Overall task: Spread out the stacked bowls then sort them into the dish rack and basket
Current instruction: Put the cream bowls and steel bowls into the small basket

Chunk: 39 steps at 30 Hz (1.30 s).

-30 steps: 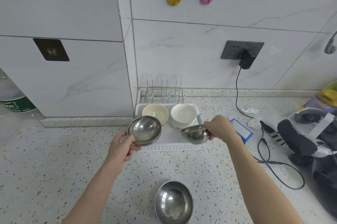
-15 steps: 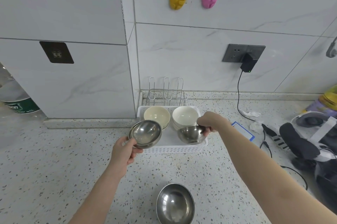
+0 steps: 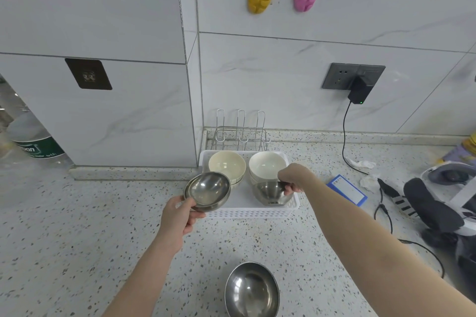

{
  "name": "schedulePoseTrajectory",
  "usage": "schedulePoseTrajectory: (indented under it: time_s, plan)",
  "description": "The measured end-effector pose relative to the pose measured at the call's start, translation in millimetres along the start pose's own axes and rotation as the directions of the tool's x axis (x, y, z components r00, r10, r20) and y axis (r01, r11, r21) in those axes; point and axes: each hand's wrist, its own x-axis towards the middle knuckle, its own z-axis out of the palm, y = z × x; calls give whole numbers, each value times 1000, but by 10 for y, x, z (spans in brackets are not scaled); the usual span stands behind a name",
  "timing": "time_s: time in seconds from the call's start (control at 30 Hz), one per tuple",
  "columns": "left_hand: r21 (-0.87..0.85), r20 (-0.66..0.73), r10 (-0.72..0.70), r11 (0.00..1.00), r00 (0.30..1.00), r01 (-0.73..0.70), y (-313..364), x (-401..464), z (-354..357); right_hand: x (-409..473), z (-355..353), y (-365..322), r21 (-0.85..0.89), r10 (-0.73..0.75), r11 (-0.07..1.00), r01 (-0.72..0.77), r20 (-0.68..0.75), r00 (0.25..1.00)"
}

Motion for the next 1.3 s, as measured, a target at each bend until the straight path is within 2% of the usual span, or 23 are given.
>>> schedulePoseTrajectory:
  time_s: [0.13, 0.23, 0.4, 0.6, 0.7, 0.8, 0.87, 0.9, 0.97, 1.07, 1.3]
  plan:
    - [9, -1, 3, 1000, 1000, -3, -4, 8, 3, 84, 81, 56, 33, -27, 999, 28, -18, 999]
    - [13, 2, 7, 1000, 1000, -7, 4, 8, 11, 119, 145, 108, 46, -62, 997, 67, -87, 994]
    - [5, 2, 0, 1000, 1000, 0, 12, 12, 21, 96, 251, 234, -10, -162, 987, 162, -167, 973]
    - [24, 19, 18, 1000, 1000, -19, 56, 22, 25, 92, 323, 385, 70, -103, 991, 115, -157, 982]
    - [54, 27, 33, 998, 999, -35, 89, 18, 39, 4, 259, 402, -113, -170, 983, 144, -268, 948]
    - [87, 31, 31, 996, 999, -34, 142, 30, 69, -156, 200, 335, -322, -371, 911, 256, -371, 851]
    - [110, 36, 0, 994, 999, -4, 190, 60, 93, -273, 234, 283, -307, -550, 829, 468, -289, 784]
    - [120, 41, -27, 993, 999, 22, 219, 80, 101, -341, 270, 263, -238, -615, 787, 569, -235, 753]
    - [117, 75, -99, 989, 992, 89, 276, 121, 107, -461, 356, 250, -78, -678, 734, 675, -135, 722]
    - [110, 159, -193, 978, 968, 177, 339, 161, 97, -536, 508, 256, -1, -708, 707, 708, 4, 707]
    - [225, 224, -255, 953, 941, 204, 369, 211, 77, -514, 610, 305, 179, -687, 721, 669, 61, 724]
